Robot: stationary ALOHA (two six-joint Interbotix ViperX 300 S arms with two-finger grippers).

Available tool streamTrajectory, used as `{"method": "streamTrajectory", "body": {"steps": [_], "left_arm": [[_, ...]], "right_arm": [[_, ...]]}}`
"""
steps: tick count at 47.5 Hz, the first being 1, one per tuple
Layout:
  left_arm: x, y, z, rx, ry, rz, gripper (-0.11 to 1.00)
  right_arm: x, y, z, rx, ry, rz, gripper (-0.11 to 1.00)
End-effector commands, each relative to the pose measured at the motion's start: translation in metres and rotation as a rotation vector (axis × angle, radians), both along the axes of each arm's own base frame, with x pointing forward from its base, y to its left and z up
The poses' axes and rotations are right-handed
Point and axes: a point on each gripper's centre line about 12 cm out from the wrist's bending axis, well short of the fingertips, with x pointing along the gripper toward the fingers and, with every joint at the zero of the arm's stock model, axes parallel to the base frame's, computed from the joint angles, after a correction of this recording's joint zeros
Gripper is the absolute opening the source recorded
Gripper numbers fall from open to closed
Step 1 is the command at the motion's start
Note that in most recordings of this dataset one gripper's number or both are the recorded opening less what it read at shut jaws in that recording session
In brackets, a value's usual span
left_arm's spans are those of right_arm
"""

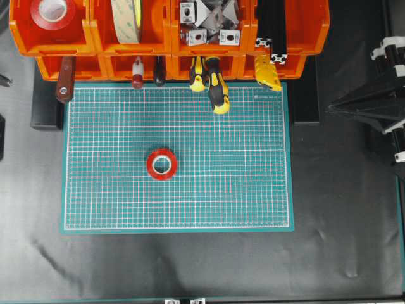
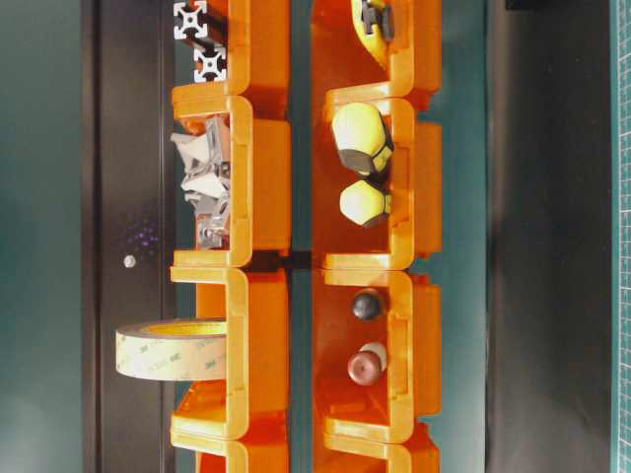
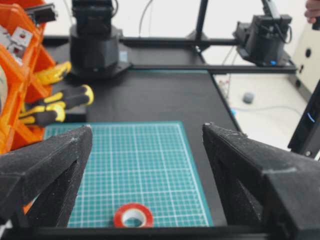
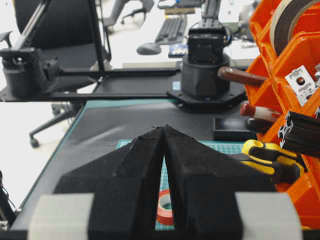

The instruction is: Pick vinyl tape from container rack with left arm.

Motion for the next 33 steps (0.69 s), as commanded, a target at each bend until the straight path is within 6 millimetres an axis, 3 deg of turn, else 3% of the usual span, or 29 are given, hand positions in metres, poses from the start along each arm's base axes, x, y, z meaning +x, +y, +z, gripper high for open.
{"method": "streamTrajectory", "body": {"steps": [1,33], "left_arm": [[0.0009,0.0001,0.0040,-0.003,-0.009,0.001,0.86],[0.0012,0.0000,0.0014,-0.003,-0.003,0.001,0.86]], "right_arm": [[0.0027,-0.0004,0.0098,0.006,-0.027,-0.004,0.01],[0.0030,-0.0003,0.0095,0.007,-0.025,-0.004,0.01]]}}
